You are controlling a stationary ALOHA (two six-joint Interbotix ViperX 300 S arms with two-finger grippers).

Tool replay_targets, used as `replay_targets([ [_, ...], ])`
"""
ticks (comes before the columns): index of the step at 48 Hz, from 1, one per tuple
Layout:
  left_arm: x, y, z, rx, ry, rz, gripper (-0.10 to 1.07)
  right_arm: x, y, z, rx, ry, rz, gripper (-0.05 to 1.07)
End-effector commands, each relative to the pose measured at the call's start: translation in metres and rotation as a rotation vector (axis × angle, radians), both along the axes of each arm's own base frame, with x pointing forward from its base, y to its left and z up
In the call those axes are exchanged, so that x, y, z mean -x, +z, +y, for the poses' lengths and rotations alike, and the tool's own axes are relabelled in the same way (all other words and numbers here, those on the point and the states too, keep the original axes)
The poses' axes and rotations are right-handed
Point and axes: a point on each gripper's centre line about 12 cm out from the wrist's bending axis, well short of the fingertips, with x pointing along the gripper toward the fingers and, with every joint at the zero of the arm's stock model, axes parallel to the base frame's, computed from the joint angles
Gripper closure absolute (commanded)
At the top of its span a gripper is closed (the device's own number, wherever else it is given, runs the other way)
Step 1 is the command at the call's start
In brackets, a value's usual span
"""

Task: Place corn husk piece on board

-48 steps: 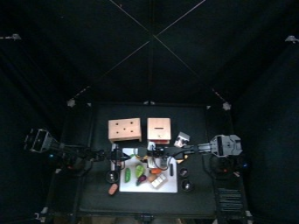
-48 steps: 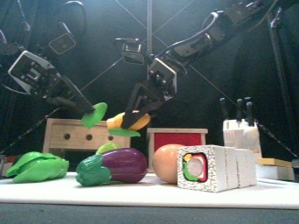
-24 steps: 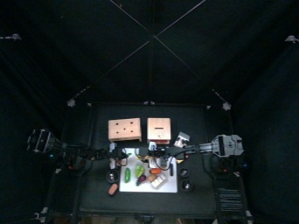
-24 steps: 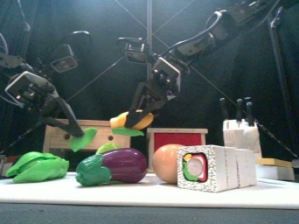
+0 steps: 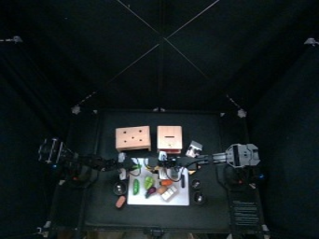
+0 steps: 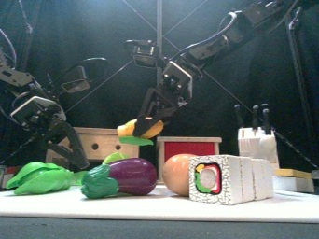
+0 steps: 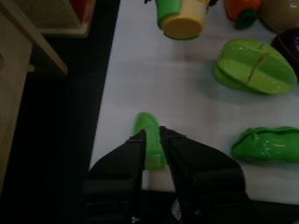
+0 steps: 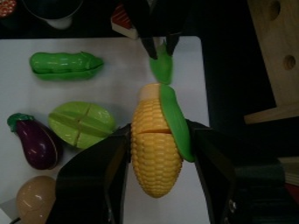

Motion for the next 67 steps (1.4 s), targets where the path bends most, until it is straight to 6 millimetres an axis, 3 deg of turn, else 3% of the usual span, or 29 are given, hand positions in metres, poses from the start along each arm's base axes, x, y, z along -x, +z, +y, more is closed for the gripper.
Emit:
replay_targets([
  [1, -0.0072, 0.0062, 0.0006, -0.002, 0.003, -0.027, 0.26, -0.0029, 0.0189, -0.0014, 0.002, -0.002, -0.052, 0.36],
  [9, -0.0073, 0.0071, 0.0009, -0.002, 0.003, -0.03, 0.19, -0.0023, 0.0179, -0.0014, 0.002, -0.002, -0.049, 0.36],
  [67, -0.0095, 0.0129, -0.0008, -0.002, -0.003, -0.051, 0.19, -0.002, 0.0173, 0.0007, 0.002, 0.002, -0.047, 0.36],
])
